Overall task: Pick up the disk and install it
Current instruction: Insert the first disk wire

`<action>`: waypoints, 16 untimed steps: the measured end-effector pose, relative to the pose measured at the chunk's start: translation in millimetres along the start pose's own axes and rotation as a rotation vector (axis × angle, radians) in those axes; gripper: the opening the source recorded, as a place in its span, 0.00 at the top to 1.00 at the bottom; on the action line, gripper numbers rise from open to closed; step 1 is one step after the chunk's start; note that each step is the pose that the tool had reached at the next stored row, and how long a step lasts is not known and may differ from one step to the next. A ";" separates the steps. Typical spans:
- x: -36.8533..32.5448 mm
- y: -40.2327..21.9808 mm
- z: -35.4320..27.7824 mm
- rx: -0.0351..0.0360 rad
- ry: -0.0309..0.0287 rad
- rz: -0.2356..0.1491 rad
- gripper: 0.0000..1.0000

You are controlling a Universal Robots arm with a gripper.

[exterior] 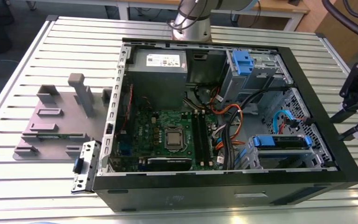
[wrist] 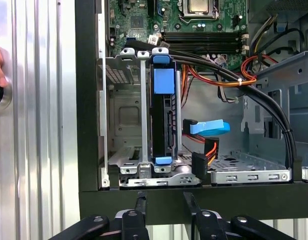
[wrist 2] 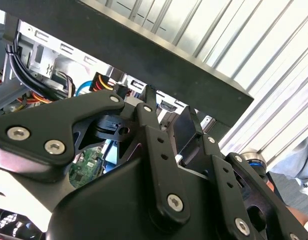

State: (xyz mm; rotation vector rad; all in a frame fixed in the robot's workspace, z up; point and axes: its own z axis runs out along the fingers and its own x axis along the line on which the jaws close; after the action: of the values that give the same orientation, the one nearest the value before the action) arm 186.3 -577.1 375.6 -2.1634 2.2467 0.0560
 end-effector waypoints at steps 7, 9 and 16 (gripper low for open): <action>-0.1 -2.5 0.0 0.0000 0.0001 0.000 0.59; -0.2 -3.3 0.0 0.0000 0.0000 0.000 0.59; -0.3 -6.2 0.1 0.0000 0.0000 0.000 0.59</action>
State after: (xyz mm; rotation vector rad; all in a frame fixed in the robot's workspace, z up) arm 192.5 -577.0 375.5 -2.1633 2.2467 0.0560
